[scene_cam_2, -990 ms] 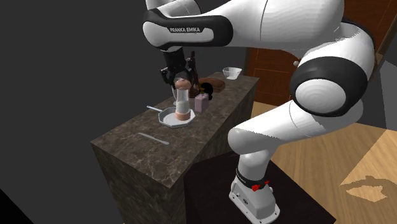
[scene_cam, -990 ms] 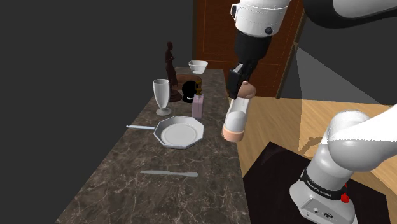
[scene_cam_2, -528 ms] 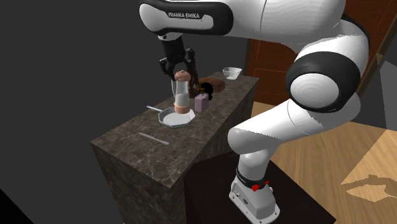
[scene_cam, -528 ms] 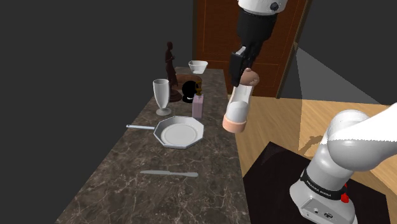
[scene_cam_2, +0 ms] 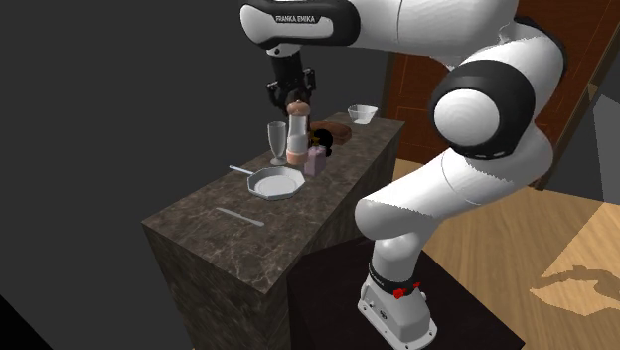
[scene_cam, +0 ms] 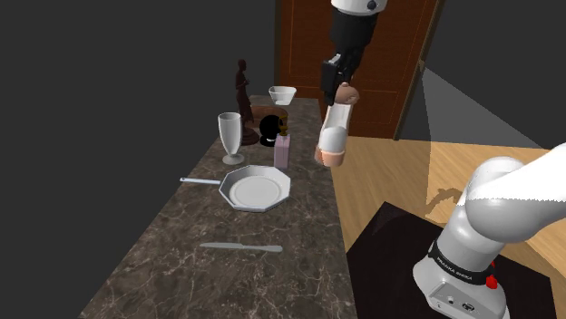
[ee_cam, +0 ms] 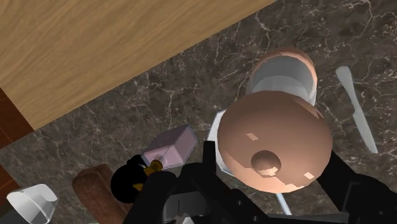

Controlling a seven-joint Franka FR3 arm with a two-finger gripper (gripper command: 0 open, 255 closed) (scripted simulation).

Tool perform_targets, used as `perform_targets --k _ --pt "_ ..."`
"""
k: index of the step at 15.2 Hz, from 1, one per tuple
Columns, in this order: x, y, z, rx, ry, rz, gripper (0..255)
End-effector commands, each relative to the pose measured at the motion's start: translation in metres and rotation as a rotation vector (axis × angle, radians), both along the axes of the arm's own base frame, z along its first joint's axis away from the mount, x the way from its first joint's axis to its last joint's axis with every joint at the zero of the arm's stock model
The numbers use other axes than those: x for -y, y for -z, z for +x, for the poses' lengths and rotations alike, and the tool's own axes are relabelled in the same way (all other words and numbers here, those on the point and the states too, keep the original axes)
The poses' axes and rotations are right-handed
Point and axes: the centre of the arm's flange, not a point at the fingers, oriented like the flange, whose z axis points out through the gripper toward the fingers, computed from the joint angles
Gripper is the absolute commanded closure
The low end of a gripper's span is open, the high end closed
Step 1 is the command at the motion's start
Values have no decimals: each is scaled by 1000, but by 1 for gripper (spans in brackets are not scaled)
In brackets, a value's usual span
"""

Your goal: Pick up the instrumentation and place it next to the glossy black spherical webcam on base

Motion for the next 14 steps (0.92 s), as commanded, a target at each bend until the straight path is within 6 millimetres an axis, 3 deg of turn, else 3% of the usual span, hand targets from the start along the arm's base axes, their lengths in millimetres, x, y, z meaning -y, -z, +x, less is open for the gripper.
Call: perform_targets --k 1,14 --pt "24 -1 16 1 -1 0 255" --pt "157 -1 124 1 -1 0 255"
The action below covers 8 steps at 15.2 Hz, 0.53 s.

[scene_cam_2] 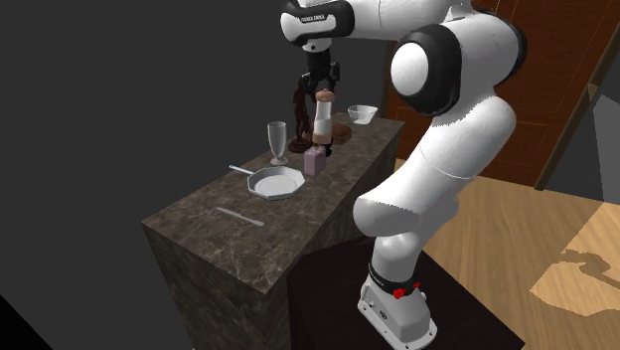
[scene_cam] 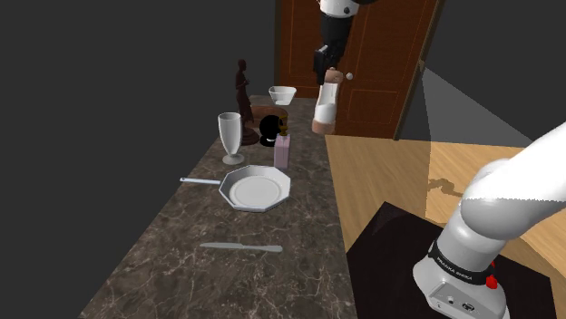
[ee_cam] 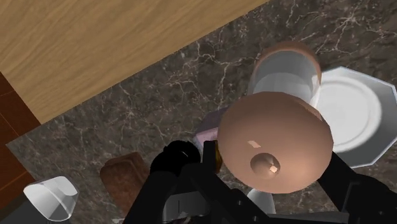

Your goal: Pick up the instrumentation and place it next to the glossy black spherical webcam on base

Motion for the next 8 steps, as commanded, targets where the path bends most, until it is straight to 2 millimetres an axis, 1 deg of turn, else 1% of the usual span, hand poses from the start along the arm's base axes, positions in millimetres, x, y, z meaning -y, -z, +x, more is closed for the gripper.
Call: perform_targets --k 1,8 --pt "23 1 16 0 -1 -1 255" --pt "95 0 74 0 -1 -1 255"
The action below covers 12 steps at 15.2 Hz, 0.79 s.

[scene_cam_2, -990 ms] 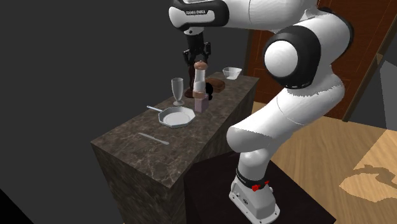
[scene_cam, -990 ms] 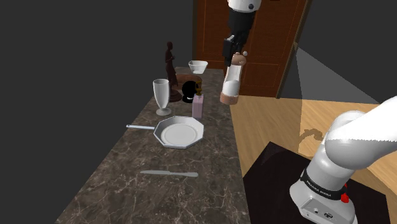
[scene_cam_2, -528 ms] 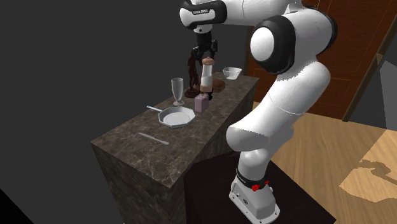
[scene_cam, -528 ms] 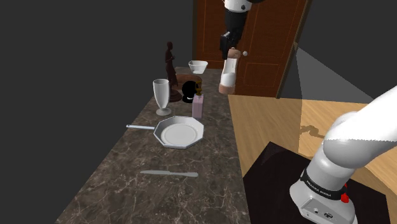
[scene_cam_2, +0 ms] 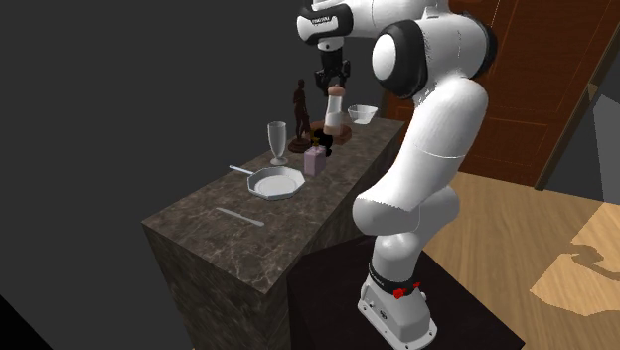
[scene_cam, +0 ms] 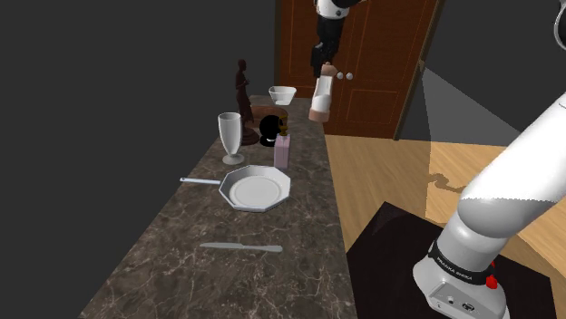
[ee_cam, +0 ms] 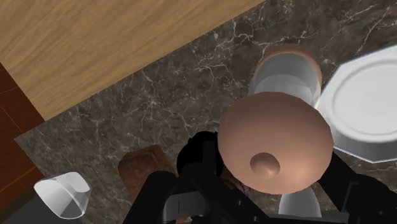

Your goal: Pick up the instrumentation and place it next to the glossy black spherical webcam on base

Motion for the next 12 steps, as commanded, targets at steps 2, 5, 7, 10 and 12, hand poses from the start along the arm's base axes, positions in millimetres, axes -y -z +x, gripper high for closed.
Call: perform_targets --k 2,5,7,10,12 --pt "33 0 25 1 0 -1 255" --pt "64 0 50 1 0 -1 255" --pt "85 0 66 1 0 -1 255" --pt "116 0 91 1 0 -1 255" --pt "136 0 108 1 0 -1 255"
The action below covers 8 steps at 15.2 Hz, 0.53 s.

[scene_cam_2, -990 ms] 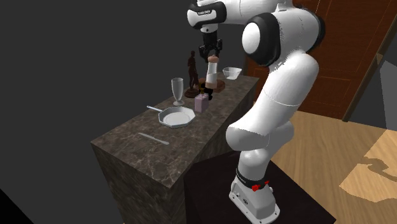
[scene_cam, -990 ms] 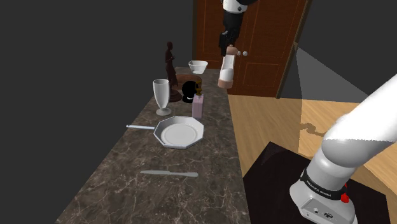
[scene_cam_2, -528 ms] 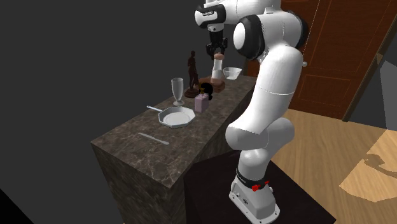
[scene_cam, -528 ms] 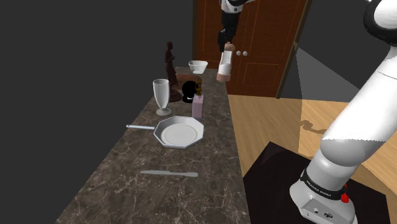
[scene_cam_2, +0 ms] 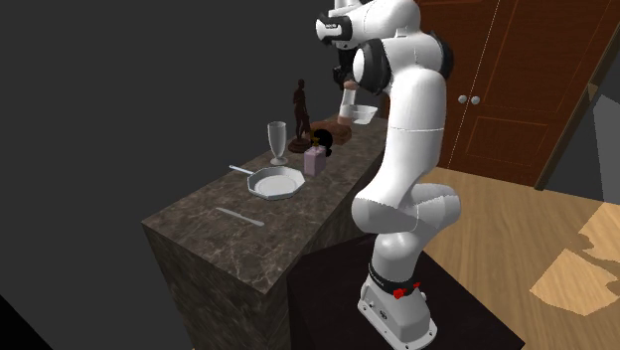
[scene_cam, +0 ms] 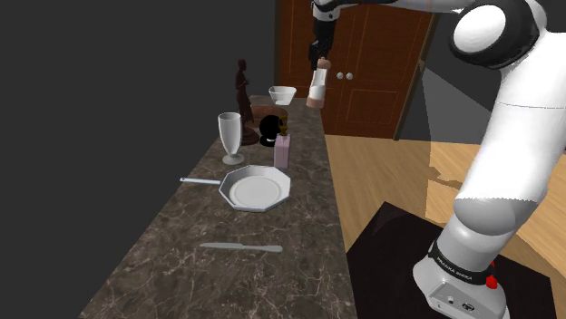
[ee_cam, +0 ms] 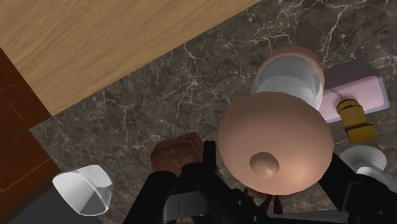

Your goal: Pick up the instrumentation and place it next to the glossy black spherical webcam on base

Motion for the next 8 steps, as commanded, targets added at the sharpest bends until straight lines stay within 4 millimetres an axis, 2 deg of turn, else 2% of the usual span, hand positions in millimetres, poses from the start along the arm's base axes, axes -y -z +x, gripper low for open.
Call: perform_targets --k 1,6,8 --pt "21 -3 18 1 -1 -1 255" --pt "72 -3 59 1 -1 -1 255" --pt "78 2 64 1 -1 -1 255"
